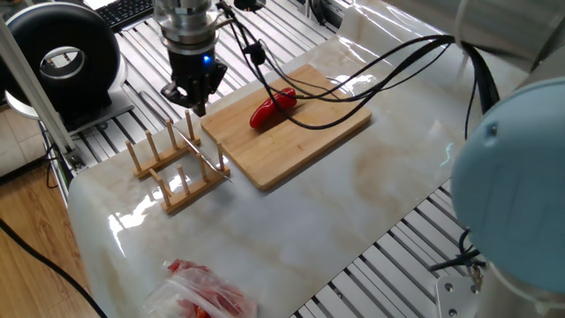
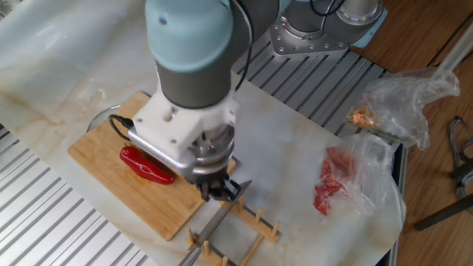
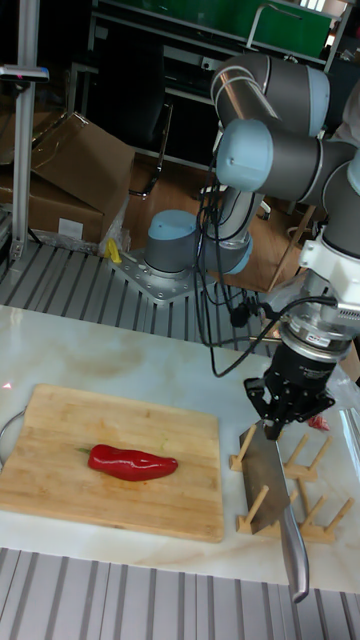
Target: Chop the chili peppers
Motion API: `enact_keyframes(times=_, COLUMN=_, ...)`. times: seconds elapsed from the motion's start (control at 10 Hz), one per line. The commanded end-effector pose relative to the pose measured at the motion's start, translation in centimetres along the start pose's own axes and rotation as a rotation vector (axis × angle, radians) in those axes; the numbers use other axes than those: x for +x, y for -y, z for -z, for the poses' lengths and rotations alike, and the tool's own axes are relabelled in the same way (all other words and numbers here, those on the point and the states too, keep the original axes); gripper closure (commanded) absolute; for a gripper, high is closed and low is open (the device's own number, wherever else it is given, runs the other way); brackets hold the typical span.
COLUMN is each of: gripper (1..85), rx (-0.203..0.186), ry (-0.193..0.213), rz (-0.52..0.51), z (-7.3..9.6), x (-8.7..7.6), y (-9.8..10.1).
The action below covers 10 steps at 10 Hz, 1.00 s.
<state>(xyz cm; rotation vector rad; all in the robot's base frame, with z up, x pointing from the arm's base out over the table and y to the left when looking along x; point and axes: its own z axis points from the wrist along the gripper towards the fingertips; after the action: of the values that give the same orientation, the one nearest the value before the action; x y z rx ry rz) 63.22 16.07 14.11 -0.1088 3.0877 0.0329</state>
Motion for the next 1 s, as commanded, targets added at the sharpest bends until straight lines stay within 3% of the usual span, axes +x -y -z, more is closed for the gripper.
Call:
enact_keyframes(times=0.0, gripper=79.7, rx=0.088, ry=-0.033, rz=0.13, z=0.0, x=0.5, y=3.1)
enact_keyframes(times=0.1, gripper=74.7, rx=0.142, ry=-0.009, rz=0.251, z=0.1, x=-0.4, y=4.5)
enact_keyframes(times=0.4, gripper=70.3, rx=0.12, ry=0.013, rz=0.217, z=0.0, x=-0.8, y=3.9)
enact_keyframes(times=0.6, gripper=68.0, rx=0.119, ry=0.007, rz=0.106, z=-0.2, x=-1.4, y=-1.3)
enact_keyframes(times=0.9, gripper=58.7, rx=0.175, ry=0.018, rz=0.066, z=-0.8, x=-1.4, y=-3.8)
